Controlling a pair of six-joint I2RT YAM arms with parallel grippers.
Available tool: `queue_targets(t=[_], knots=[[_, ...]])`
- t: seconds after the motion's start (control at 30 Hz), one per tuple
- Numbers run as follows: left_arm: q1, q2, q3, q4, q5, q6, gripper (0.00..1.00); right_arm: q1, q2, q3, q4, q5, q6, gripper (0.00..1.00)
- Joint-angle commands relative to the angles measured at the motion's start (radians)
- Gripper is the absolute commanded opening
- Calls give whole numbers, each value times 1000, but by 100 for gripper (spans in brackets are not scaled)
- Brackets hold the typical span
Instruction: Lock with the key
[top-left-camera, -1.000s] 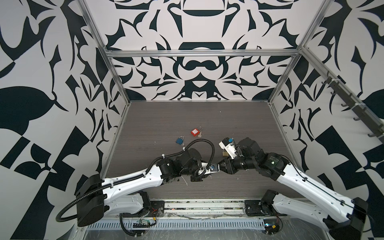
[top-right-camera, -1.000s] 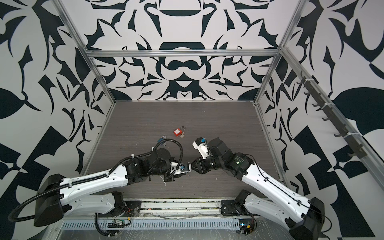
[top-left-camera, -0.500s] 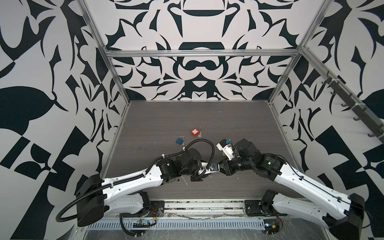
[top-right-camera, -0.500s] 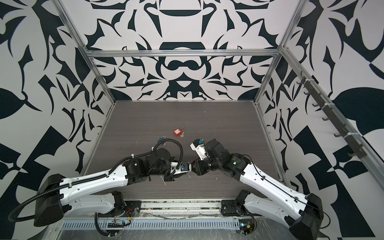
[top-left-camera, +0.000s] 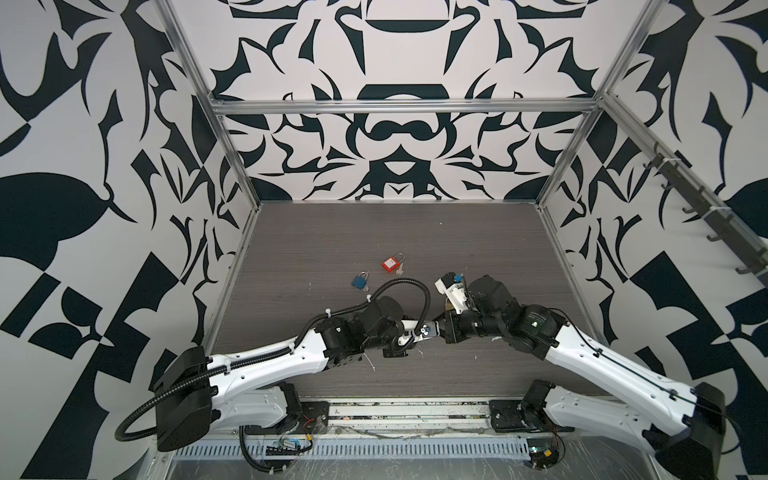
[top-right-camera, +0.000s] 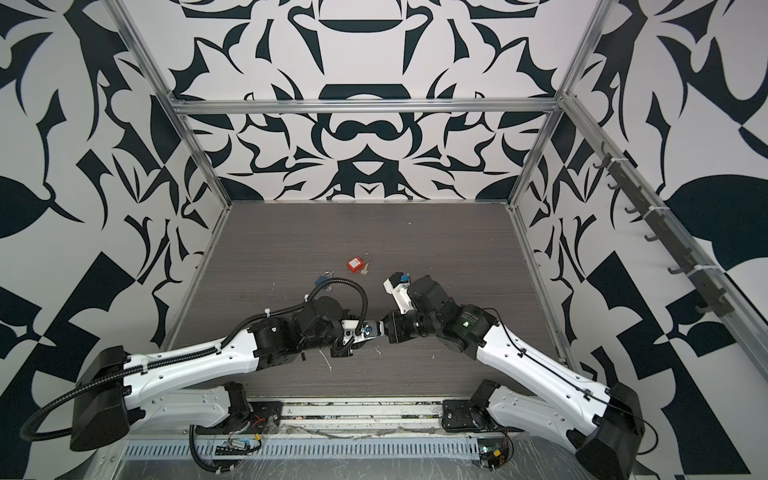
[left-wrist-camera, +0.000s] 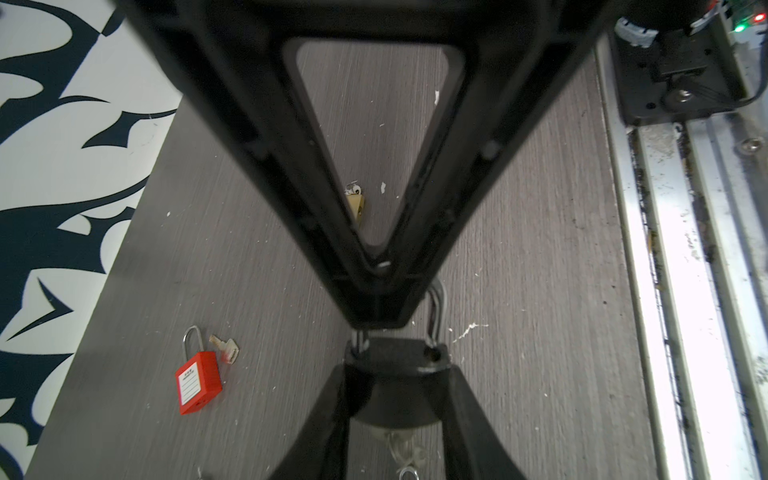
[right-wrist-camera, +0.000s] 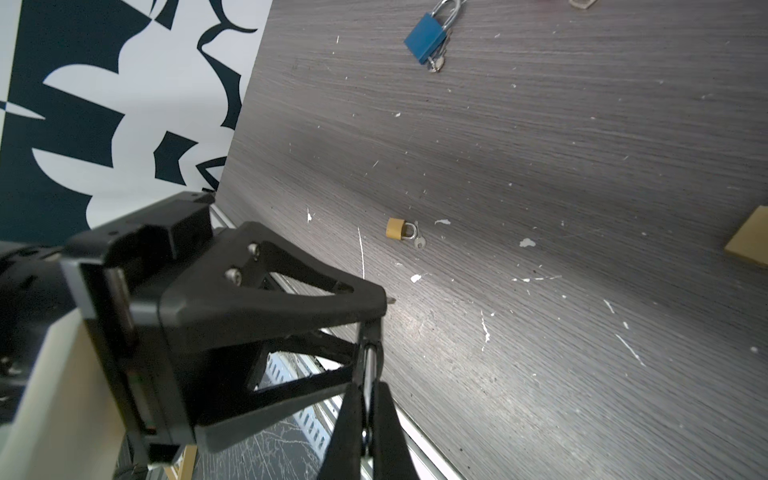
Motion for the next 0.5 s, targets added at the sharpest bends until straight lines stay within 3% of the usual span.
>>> queue_targets(t=[0.0,0.47], knots=[[6,10,2,170,-97,-4,0,16,18,-6,34,-59,38,0],[7,4,38,239,-81,-37,0,16,67,-54,105,-64,65,0]])
